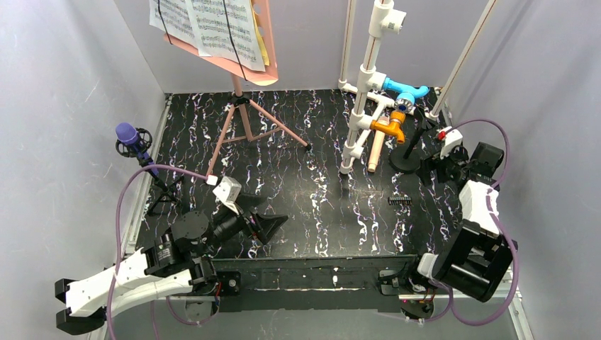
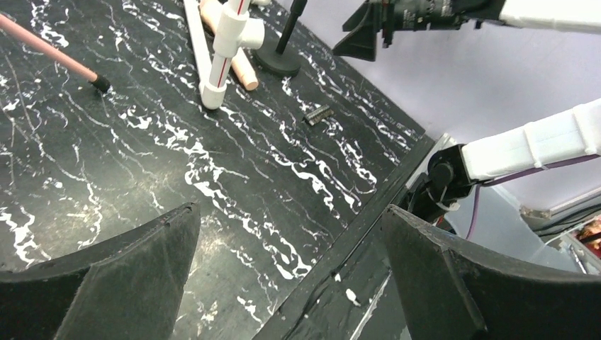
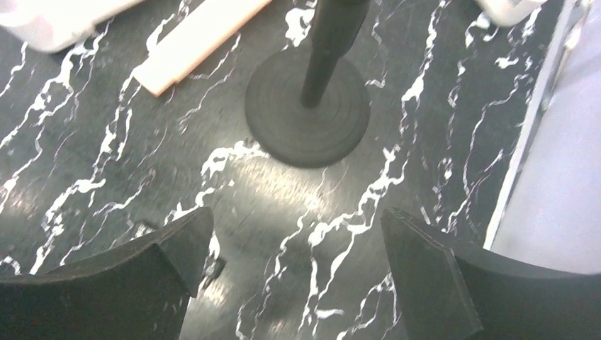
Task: Pack up the instrument practice props
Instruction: Place the microphone stand at the center of the board, then pick up the microphone stand with the microphone from the center of the board.
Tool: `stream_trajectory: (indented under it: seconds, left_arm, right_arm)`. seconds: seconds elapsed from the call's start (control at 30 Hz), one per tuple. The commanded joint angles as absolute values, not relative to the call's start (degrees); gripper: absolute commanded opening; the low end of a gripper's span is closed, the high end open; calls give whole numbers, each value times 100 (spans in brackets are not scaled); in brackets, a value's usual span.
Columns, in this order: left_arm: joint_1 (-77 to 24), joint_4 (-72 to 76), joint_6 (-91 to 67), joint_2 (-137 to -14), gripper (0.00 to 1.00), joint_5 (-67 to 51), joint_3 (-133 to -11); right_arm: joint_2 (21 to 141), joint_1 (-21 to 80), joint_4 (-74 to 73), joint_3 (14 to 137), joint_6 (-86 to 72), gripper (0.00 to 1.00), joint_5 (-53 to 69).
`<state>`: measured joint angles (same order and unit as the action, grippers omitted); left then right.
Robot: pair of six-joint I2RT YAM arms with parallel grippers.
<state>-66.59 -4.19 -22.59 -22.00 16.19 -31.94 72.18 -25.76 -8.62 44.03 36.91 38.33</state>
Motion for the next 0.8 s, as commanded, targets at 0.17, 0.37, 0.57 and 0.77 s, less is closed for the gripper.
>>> stream_trajectory:
  seconds: [0.17,0.37,0.57,0.77]
  left_arm:
    - [-6659,-2187,-2273,-2388,100,1853,-4047]
    - [-6658,-2970,-2501,-2435,100,2101,-4409]
    - [-6658,-3468,-2684,-2539,100,2186,-4698]
    - [-6655,-3563,-2754,-2436,100,2285,-4707]
  right_arm:
    - [6429,-2681,-3116,4541,4689,98,3606]
    - [6052,-2680,-4054,4829,4977,98,3680]
    - [6099,-2672,-5442,5270,5534,98,4251]
    - [6548,-2597,-6828,5619,6348,98,4777]
